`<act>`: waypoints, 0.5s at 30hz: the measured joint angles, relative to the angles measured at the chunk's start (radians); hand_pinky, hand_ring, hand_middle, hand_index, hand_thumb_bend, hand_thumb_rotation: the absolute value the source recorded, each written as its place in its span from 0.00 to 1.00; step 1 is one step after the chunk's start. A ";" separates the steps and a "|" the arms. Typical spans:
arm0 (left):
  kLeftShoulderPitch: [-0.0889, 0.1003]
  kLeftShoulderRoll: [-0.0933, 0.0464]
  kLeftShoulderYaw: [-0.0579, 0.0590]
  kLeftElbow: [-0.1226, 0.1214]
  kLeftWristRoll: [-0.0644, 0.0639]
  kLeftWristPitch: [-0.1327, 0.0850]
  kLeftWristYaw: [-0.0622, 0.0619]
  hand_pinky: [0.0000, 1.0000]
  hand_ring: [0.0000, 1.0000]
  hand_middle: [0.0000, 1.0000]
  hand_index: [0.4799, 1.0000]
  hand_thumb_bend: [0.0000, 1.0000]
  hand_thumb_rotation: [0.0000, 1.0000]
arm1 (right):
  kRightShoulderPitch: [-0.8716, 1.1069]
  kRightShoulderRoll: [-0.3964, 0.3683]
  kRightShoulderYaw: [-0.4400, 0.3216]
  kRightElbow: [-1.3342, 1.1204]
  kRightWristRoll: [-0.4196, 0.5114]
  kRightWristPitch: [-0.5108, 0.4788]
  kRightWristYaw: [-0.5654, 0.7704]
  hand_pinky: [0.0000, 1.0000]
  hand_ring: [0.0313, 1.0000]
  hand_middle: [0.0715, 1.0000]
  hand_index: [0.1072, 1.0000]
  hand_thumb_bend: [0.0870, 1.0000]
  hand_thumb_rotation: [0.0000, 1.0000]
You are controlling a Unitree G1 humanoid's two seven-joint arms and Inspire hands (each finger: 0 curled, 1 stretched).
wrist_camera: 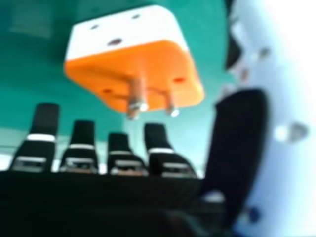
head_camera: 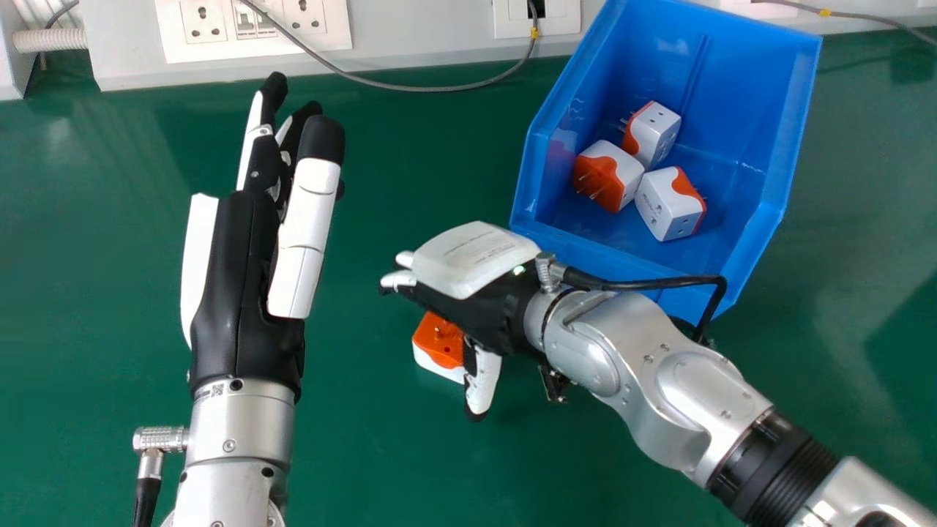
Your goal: Pick all objects and put in blue box
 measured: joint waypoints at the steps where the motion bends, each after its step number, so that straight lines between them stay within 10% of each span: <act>1: 0.000 0.000 0.000 0.000 0.001 0.000 0.001 0.83 0.93 0.93 0.94 0.76 0.97 | -0.001 0.000 0.002 0.007 -0.005 -0.014 -0.009 0.75 0.87 0.92 0.83 0.33 0.00; 15: -0.001 -0.001 -0.004 0.000 0.019 0.000 0.005 0.83 0.93 0.93 0.94 0.77 0.98 | -0.020 -0.004 0.004 0.111 -0.028 -0.136 -0.075 0.65 0.79 0.82 0.73 0.27 0.00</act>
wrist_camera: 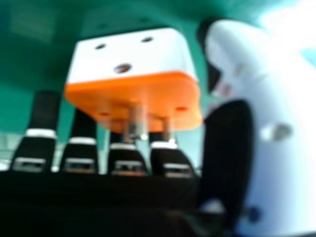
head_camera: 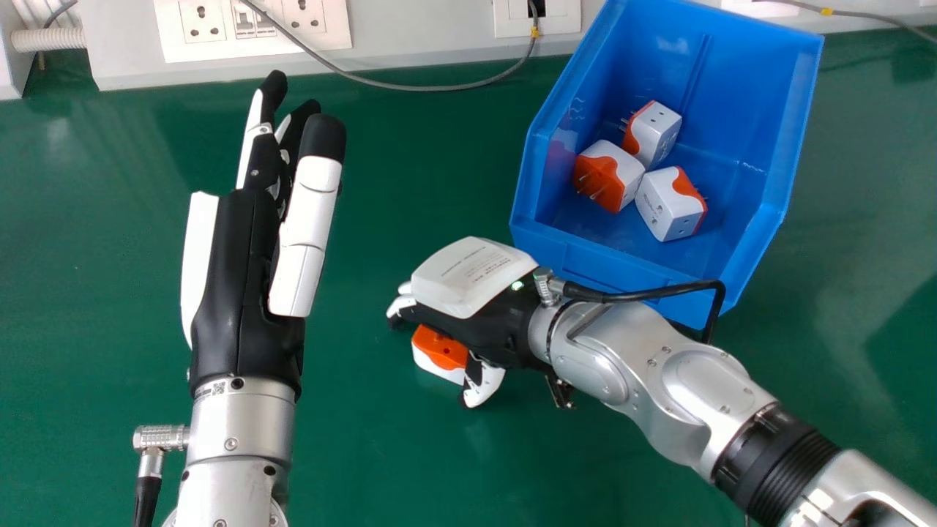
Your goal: Pick all objects and put in blue box
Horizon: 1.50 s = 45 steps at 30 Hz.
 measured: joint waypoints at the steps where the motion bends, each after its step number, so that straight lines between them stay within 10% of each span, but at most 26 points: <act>1: 0.000 0.000 0.000 0.000 0.000 0.000 0.000 0.83 0.93 0.93 0.94 0.77 0.98 | -0.002 -0.002 0.000 0.000 -0.002 -0.011 0.000 0.65 0.79 0.82 0.73 0.28 0.00; 45: 0.000 -0.002 -0.014 0.000 0.000 0.000 0.013 0.82 0.93 0.93 0.94 0.77 0.98 | -0.142 -0.030 0.036 0.145 -0.074 -0.251 -0.022 0.74 0.88 0.91 0.81 0.29 0.00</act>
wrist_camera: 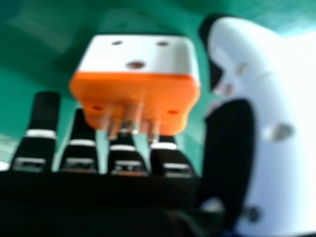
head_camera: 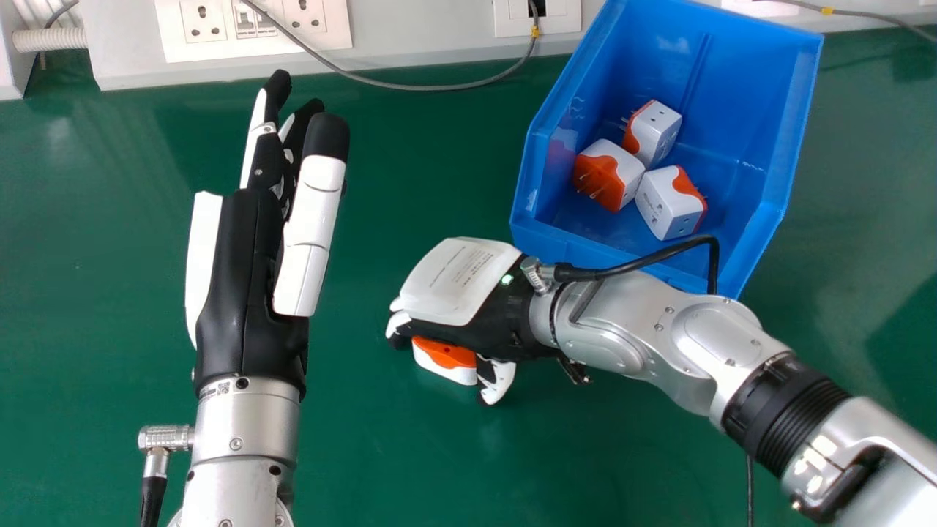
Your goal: Pick all objects and put in blue box
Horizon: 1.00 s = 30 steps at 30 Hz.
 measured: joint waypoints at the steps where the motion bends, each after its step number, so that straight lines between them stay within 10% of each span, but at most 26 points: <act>1: 0.000 0.000 0.000 0.000 0.000 0.000 0.000 0.82 0.93 0.93 0.94 0.77 0.98 | -0.006 0.000 0.003 0.007 -0.005 -0.009 -0.009 0.74 0.88 0.91 0.81 0.30 0.00; 30: 0.002 0.000 0.000 0.000 0.006 -0.001 0.000 0.82 0.93 0.93 0.94 0.77 0.98 | -0.113 -0.001 0.072 0.153 -0.086 -0.147 -0.139 0.76 0.88 0.91 0.80 0.37 0.00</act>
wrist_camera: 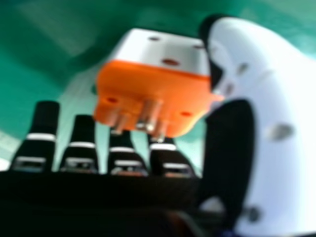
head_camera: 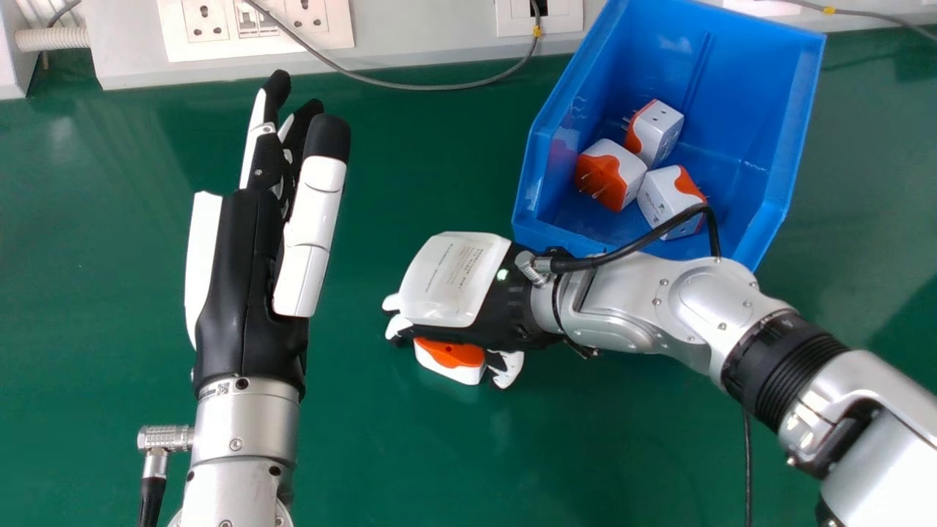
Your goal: Pick all objects and put in blue box
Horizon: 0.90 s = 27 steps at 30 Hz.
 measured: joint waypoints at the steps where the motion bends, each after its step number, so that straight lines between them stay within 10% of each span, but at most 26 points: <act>1: 0.000 0.000 0.000 0.000 -0.001 0.000 0.000 0.82 0.93 0.93 0.94 0.77 0.98 | -0.005 0.001 0.001 0.007 0.000 -0.002 -0.004 0.76 0.88 0.91 0.80 0.37 0.00; 27: 0.008 -0.001 0.002 -0.010 -0.019 -0.001 0.000 0.83 0.92 0.93 0.94 0.79 0.97 | -0.043 0.028 0.038 0.140 -0.035 0.020 -0.199 0.61 0.73 0.74 0.65 0.56 0.00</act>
